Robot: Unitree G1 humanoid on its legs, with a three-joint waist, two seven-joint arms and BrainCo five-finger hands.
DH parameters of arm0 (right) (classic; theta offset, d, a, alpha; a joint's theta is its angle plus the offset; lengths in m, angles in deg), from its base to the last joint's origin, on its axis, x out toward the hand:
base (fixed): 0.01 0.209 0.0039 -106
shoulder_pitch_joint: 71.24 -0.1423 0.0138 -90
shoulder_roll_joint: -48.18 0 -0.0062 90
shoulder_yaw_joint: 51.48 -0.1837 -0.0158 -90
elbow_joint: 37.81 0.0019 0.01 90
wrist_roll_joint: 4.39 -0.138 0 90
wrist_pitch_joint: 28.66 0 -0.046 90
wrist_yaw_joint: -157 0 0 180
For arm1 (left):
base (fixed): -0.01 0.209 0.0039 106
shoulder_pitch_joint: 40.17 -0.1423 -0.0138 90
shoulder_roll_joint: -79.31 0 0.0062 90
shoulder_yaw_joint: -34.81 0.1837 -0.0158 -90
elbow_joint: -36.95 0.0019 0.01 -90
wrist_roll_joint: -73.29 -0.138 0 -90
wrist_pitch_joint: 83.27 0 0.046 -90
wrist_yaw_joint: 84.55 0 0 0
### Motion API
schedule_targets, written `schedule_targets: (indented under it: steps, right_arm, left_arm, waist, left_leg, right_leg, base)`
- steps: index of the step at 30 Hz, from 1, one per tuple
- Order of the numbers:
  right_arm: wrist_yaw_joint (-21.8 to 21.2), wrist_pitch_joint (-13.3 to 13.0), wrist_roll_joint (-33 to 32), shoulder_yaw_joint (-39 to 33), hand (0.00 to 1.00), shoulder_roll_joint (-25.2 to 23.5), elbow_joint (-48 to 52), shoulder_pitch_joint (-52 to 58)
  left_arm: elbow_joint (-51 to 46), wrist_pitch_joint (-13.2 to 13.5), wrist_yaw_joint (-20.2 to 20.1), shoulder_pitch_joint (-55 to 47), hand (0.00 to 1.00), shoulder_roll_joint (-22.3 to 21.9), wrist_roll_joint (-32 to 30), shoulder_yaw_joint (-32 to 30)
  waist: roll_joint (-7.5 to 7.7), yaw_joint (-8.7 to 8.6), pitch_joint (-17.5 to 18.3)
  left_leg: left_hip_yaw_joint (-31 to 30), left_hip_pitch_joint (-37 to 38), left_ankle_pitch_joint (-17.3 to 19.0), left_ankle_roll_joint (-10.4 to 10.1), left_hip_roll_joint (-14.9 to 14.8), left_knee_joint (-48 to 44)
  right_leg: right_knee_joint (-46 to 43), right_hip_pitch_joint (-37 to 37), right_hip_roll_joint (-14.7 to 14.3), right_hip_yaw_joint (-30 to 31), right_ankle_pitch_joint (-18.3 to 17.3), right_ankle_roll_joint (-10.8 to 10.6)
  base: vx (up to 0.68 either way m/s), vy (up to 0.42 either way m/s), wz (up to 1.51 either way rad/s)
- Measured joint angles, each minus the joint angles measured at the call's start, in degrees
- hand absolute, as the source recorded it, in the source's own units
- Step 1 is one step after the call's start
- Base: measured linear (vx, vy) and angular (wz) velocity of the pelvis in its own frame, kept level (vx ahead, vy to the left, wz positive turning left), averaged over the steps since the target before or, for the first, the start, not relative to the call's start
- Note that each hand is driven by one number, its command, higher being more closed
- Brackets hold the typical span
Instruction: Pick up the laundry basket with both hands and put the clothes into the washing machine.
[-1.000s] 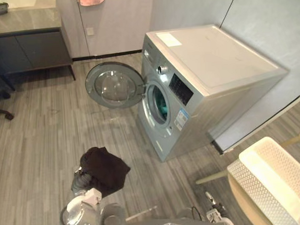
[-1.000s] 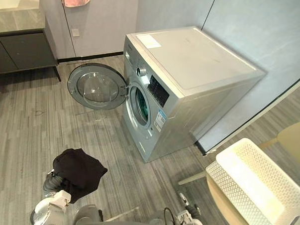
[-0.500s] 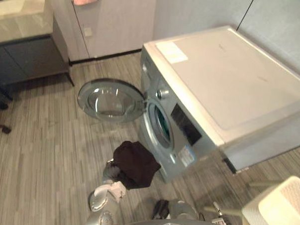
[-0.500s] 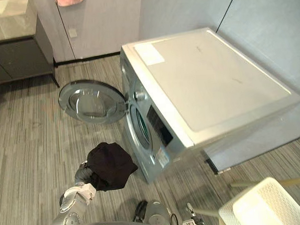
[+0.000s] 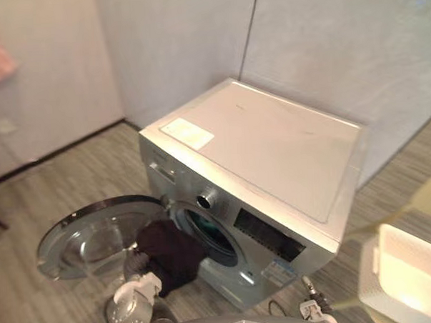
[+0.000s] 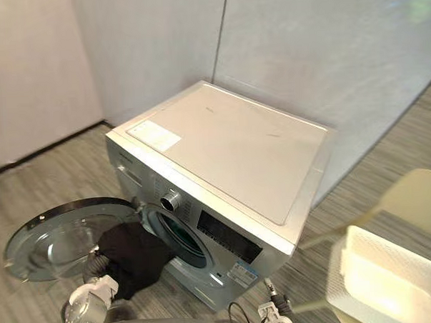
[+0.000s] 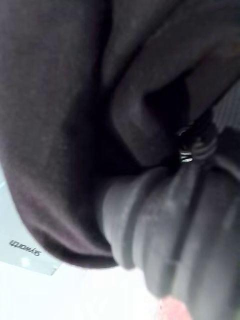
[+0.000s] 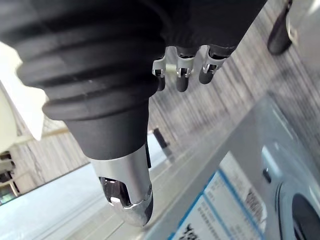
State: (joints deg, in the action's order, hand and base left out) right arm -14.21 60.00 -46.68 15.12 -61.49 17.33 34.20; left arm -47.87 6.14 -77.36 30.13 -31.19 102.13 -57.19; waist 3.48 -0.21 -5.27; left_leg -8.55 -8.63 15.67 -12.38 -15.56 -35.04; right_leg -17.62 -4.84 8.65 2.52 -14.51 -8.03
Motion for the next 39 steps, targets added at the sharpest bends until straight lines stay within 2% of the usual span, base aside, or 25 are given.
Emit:
schedule_targets:
  steps: [1, 3, 4, 6, 7, 9, 11, 12, 13, 16, 18, 19, 20, 21, 22, 24, 27, 28, 29, 30, 32, 34, 36, 37, 39]
  right_arm:
    - [-0.05, 0.44, -0.02, -0.24, 0.0, 0.0, -0.6, 0.04]
    - [-0.07, 0.53, -0.04, -0.49, 0.0, -0.02, -2.07, 0.78]
    - [-0.05, 0.75, -0.13, -0.98, 0.0, -0.06, -2.43, 0.93]
    - [-0.04, 0.81, -0.18, -2.42, 0.0, -0.17, -2.46, 1.31]
    - [-0.05, 0.76, -0.19, -2.66, 0.0, -0.19, -2.51, 1.39]
    - [-0.8, 1.16, -0.03, -2.6, 0.0, -0.15, -3.15, 1.33]
    - [-0.99, 1.77, -0.02, -2.33, 0.0, -0.08, -4.53, 0.26]
    - [-1.13, 1.66, 0.01, -2.38, 0.0, -0.07, -4.43, 0.12]
    - [-1.3, 1.6, 0.12, -2.18, 0.0, -0.12, -4.41, -0.35]
    - [-2.7, 1.6, 2.35, -0.87, 0.0, -0.08, -4.35, -0.55]
    - [-3.06, 1.62, 3.72, -0.59, 0.0, -0.04, -4.28, -0.38]
    - [-3.36, 1.63, 4.47, 0.17, 0.0, 0.01, -3.85, -0.3]
    - [-3.42, 1.63, 4.47, 0.3, 0.0, 0.02, -3.76, -0.29]
    - [-3.57, 1.64, 4.42, 0.76, 0.0, 0.08, -3.23, -0.15]
    - [-3.71, 1.61, 4.38, 0.71, 0.0, 0.08, -1.99, 0.35]
    - [-3.77, 1.39, 4.38, 0.91, 0.0, 0.13, -1.52, 1.17]
    - [-3.79, 1.55, 4.37, 1.37, 0.0, 0.18, -0.97, 1.99]
    - [-3.85, 1.53, 4.32, 1.34, 0.0, 0.14, 0.34, 2.94]
    - [-3.89, 1.5, 4.32, 1.31, 0.0, 0.13, 0.46, 3.06]
    - [-3.84, 1.53, 4.34, 1.4, 0.0, 0.12, 0.62, 3.04]
    - [-3.65, 1.56, 4.34, 1.98, 0.0, 0.12, 2.35, 2.84]
    - [-3.62, 1.58, 4.34, 3.08, 0.0, 0.19, 3.18, 2.25]
    - [-3.64, 1.55, 4.34, 3.92, 0.0, 0.3, 4.01, 1.91]
    - [-3.72, 1.47, 4.4, 4.51, 0.0, 0.48, 5.38, 1.98]
    - [-3.86, 1.56, 4.44, 6.08, 0.0, 0.86, 5.71, 0.63]
  left_arm:
    - [0.03, -0.05, 0.02, 0.4, 1.0, 0.04, 0.33, 0.09]
    - [0.04, -0.04, 0.02, 0.93, 1.0, 0.17, 0.34, 0.22]
    - [0.03, -0.04, -0.02, 0.53, 1.0, 0.19, 0.32, 0.49]
    - [0.03, -0.04, -0.07, 0.33, 1.0, 0.32, 0.29, 1.72]
    - [0.03, -0.02, -0.21, 0.31, 1.0, 0.48, 0.27, 2.6]
    - [0.08, -0.02, -0.62, 0.27, 1.0, 0.44, 0.15, 3.13]
    - [0.23, -0.01, -1.44, 0.16, 1.0, 0.17, 0.09, 2.06]
    - [0.17, 0.26, -1.45, -0.11, 1.0, 0.22, 0.09, 1.6]
    - [0.19, 0.53, -1.47, -0.36, 1.0, 0.22, 0.09, 0.51]
    - [0.19, 0.51, -1.87, -0.65, 1.0, 0.22, 0.06, 0.18]
    - [0.13, 0.48, -2.65, -0.45, 1.0, 0.24, -0.39, 0.51]
    - [0.13, 0.43, -2.79, -0.14, 1.0, 0.21, -0.44, 1.45]
    - [0.12, 0.42, -2.83, -0.11, 1.0, 0.22, -0.44, 1.61]
    - [0.08, 0.42, -3.27, 0.11, 1.0, 0.23, -0.44, 2.09]
    - [0.22, 0.04, -3.84, 0.35, 1.0, 0.25, -0.45, 2.2]
    - [0.23, -0.37, -3.88, 0.21, 1.0, 0.17, -0.47, 1.5]
    - [0.24, -0.41, -3.85, 0.31, 1.0, 0.0, -0.42, -0.57]
    - [0.2, -0.41, -3.88, 0.18, 1.0, -0.02, -0.41, -0.86]
    - [0.17, -0.41, -3.88, -0.19, 1.0, -0.03, -0.41, -0.98]
    - [0.16, -0.48, -3.9, -1.24, 1.0, -0.04, -0.36, -1.43]
    - [0.05, -0.53, -3.91, -2.92, 1.0, -0.11, -0.27, -1.45]
    - [-0.05, -0.82, -3.9, -4.09, 1.0, -0.13, -0.27, -1.56]
    - [-0.18, -1.11, -3.92, -5.04, 1.0, -0.4, -0.29, -1.32]
    - [-1.03, -1.34, -3.96, -5.51, 1.0, -0.6, -0.32, -0.89]
    - [-3.42, -1.51, -4.0, -5.29, 1.0, -0.3, -0.37, -0.26]
  waist:
    - [0.68, -0.74, -0.05]
    - [0.99, -1.21, 0.11]
    - [0.58, -1.04, 0.07]
    - [0.24, -0.77, 0.58]
    - [-0.48, -0.64, 0.79]
    - [-2.82, -0.63, 0.66]
    - [-4.91, -0.23, 0.32]
    - [-5.32, -0.2, -0.2]
    - [-4.62, -0.04, -0.73]
    - [-2.7, 0.99, -0.65]
    - [-2.33, 0.93, -0.58]
    - [-2.46, 0.47, -0.49]
    - [-2.6, 0.43, -0.4]
    - [-2.06, 0.4, 0.06]
    - [-2.35, 0.56, 0.07]
    - [-4.59, 0.73, -0.03]
    - [-4.97, 1.07, -0.21]
    - [-5.55, 1.49, -1.19]
    - [-5.6, 1.74, -1.39]
    - [-5.25, 2.15, -1.66]
    - [-5.43, 2.37, -1.72]
    - [-4.97, 2.59, -2.0]
    - [-4.18, 3.19, -3.04]
    - [-4.52, 3.03, -3.73]
    - [-3.68, 2.95, -6.41]
  left_leg:
    - [2.2, 1.18, 2.93, -0.81, 0.46, 1.69]
    - [4.06, 2.14, 3.8, -0.14, 2.34, 2.51]
    - [5.79, 3.68, 3.9, 0.54, 3.83, 3.87]
    - [9.48, 5.43, 3.81, 2.61, 6.19, 6.39]
    - [11.13, 6.04, 3.66, 3.48, 6.79, 7.19]
    - [15.95, 7.27, 3.05, 4.75, 6.86, 9.88]
    - [23.03, 11.24, 1.36, 5.88, 6.19, 14.67]
    - [25.11, 12.65, 1.02, 6.21, 5.94, 15.58]
    - [28.38, 15.16, 0.83, 6.52, 5.75, 16.66]
    - [34.1, 20.03, 1.25, 5.67, 6.14, 20.38]
    - [33.65, 20.95, 1.04, 5.62, 6.24, 22.41]
    - [32.12, 20.45, 0.72, 6.13, 5.92, 23.56]
    - [31.85, 20.33, 0.56, 6.4, 5.92, 23.86]
    - [30.77, 19.61, 0.22, 6.92, 5.94, 24.79]
    - [30.24, 19.34, -0.2, 6.98, 5.33, 25.2]
    - [29.75, 19.54, -1.03, 7.78, 2.96, 24.72]
    - [28.75, 15.47, -2.95, 10.22, -0.73, 12.9]
    - [27.39, 11.81, -4.86, 12.25, -3.86, 1.85]
    - [26.42, 10.05, -6.78, 12.5, -4.82, -2.5]
    - [24.29, 6.1, -8.49, 11.26, -6.12, -10.12]
    - [23.11, 0.76, -5.92, 10.54, -6.38, -14.4]
    - [23.21, -2.12, -3.65, 10.88, -6.37, -12.01]
    - [24.19, -2.25, -4.52, 11.25, -5.62, -3.57]
    - [24.93, -2.33, -9.9, 11.84, -4.9, 1.85]
    - [25.09, -2.73, -6.58, 7.55, -3.61, 2.04]
  right_leg:
    - [0.08, 0.22, 1.52, -0.07, 0.74, -2.46]
    - [-0.22, 0.71, 3.96, -0.06, 2.44, -4.43]
    - [-0.54, 1.08, 5.94, 0.12, 4.09, -5.47]
    - [-1.19, 2.55, 8.99, 0.72, 5.77, -5.42]
    - [-1.26, 3.69, 9.69, 1.26, 7.26, -4.83]
    - [-1.86, 8.26, 10.06, 1.35, 12.07, -1.02]
    - [-5.19, 13.61, 10.5, -5.64, 16.46, 6.08]
    - [-8.77, 15.32, 10.95, -9.02, 15.52, 6.91]
    - [-18.04, 17.92, 12.46, -17.56, 11.86, 7.39]
    - [-22.83, 19.66, 15.61, -32.13, 10.96, 7.99]
    - [-23.69, 20.64, 14.98, -33.24, 10.91, 7.98]
    - [-22.0, 20.45, 13.08, -33.21, 9.88, 7.91]
    - [-21.41, 20.34, 12.73, -33.15, 9.55, 7.8]
    - [-18.14, 19.48, 10.91, -32.76, 6.85, 7.21]
    - [-15.19, 18.44, 8.86, -32.53, 4.6, 7.2]
    - [-12.6, 16.35, 5.89, -34.42, 4.1, 7.25]
    - [-10.46, 12.76, 3.91, -36.25, 2.25, 7.65]
    - [-9.64, 9.89, 2.88, -36.59, 1.1, 7.73]
    - [-9.59, 9.2, 2.7, -36.55, 0.59, 7.95]
    - [-9.51, 8.48, 2.68, -36.11, -0.34, 8.49]
    - [-9.14, 8.39, 2.82, -35.57, -0.85, 9.0]
    - [-9.16, 8.64, 3.12, -34.69, -0.64, 8.68]
    - [-10.94, 8.9, 4.42, -33.8, -0.62, 8.12]
    - [-13.36, 10.02, 5.05, -33.05, -1.39, 6.97]
    - [-17.82, 12.86, 7.04, -31.29, -3.11, 5.56]
  base:
    - [0.05, 0.335, -0.29]
    - [0.0, 0.293, -0.16]
    - [-0.08, 0.279, -0.41]
    - [-0.11, 0.175, -0.51]
    - [-0.12, 0.168, -0.75]
    - [-0.13, 0.186, -1.15]
    - [-0.11, 0.164, -1.5]
    - [-0.08, 0.105, -1.55]
    - [-0.04, 0.045, -1.24]
    - [-0.01, -0.018, -1.46]
    - [0.05, -0.095, -0.59]
    - [0.06, -0.102, -0.24]
    - [0.07, -0.11, -0.01]
    - [0.08, -0.1, 0.07]
    - [0.1, -0.115, 0.08]
    - [0.17, -0.083, 0.09]
    - [0.19, -0.118, 0.14]
    - [0.18, -0.131, 0.09]
    - [0.18, -0.103, -0.05]
    - [0.21, -0.077, -0.25]
    - [0.2, -0.037, -0.27]
    - [0.16, 0.029, -0.28]
    - [0.17, 0.113, -0.3]
    - [0.11, 0.177, -0.21]
    - [0.05, 0.208, -0.03]
